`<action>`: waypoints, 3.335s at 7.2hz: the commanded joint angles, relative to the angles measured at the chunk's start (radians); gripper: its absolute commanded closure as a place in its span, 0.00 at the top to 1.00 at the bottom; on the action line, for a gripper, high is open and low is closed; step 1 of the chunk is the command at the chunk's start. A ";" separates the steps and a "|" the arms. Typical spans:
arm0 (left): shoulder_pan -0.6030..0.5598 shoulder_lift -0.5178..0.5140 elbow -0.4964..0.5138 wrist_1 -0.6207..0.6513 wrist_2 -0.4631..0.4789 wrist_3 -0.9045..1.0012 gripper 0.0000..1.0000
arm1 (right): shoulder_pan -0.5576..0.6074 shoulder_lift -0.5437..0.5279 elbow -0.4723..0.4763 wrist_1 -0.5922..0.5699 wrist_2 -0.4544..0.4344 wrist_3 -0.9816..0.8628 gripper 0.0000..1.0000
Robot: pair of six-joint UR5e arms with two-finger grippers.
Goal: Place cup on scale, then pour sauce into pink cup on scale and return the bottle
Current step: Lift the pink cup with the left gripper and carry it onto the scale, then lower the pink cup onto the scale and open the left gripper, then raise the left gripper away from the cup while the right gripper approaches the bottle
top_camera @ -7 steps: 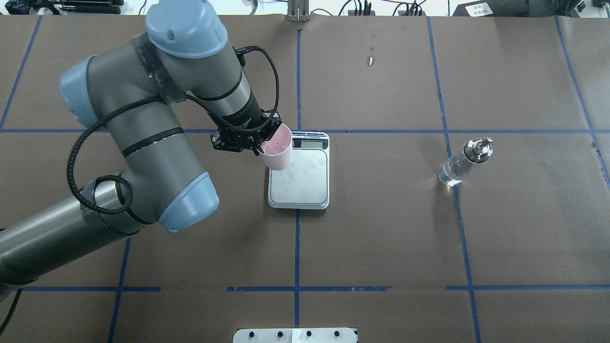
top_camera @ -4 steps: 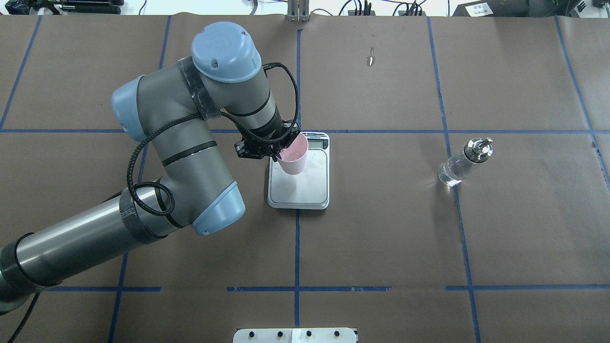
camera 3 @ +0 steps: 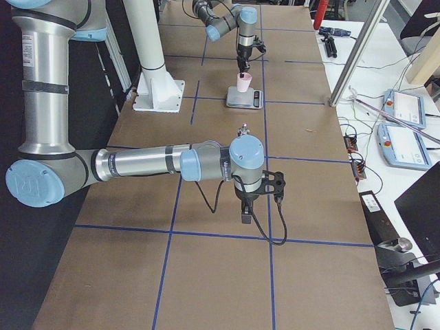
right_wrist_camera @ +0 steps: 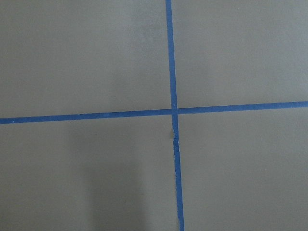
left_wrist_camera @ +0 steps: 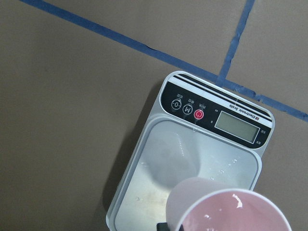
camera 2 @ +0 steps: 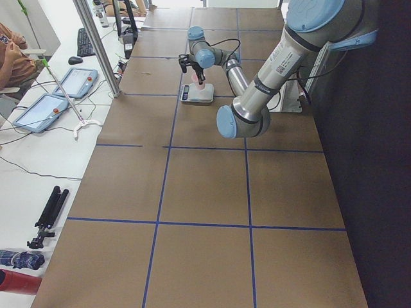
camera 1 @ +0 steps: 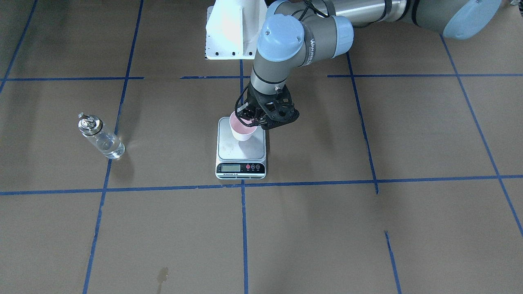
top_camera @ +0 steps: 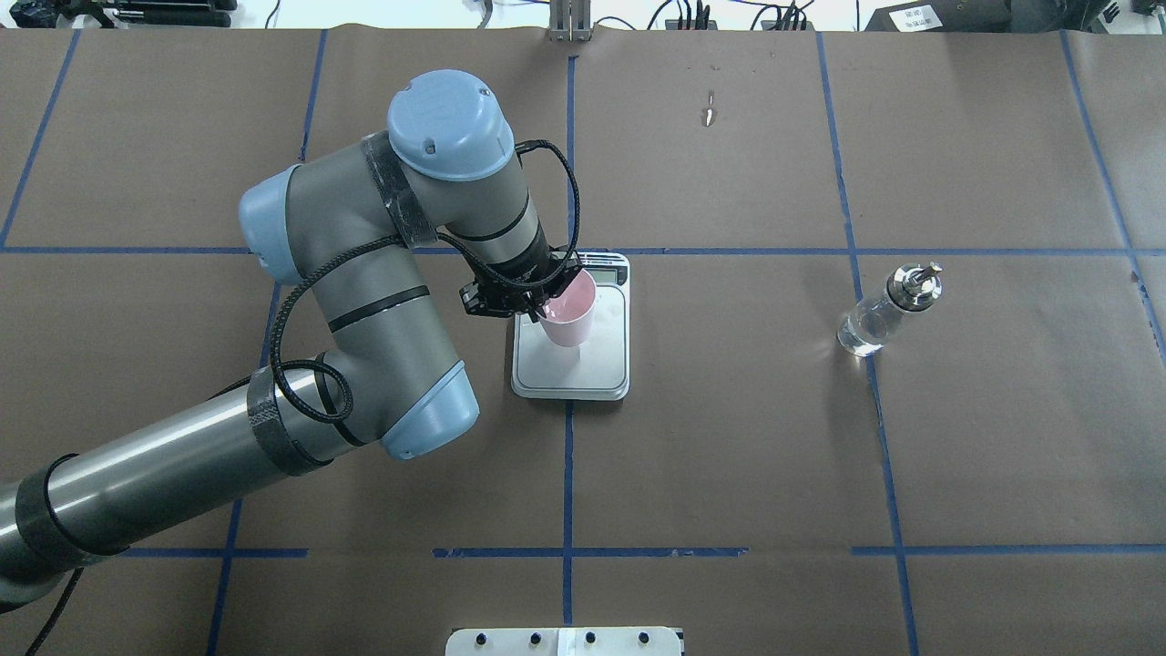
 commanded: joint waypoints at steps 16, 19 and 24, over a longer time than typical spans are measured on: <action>0.006 0.002 0.046 -0.052 0.015 0.003 0.99 | 0.000 0.010 -0.002 -0.001 0.001 -0.002 1.00; -0.013 0.018 -0.030 -0.040 0.013 0.012 1.00 | -0.003 0.064 0.002 -0.015 0.003 -0.002 1.00; -0.098 0.107 -0.323 0.229 0.009 0.183 1.00 | -0.084 0.044 0.198 -0.064 0.035 0.148 1.00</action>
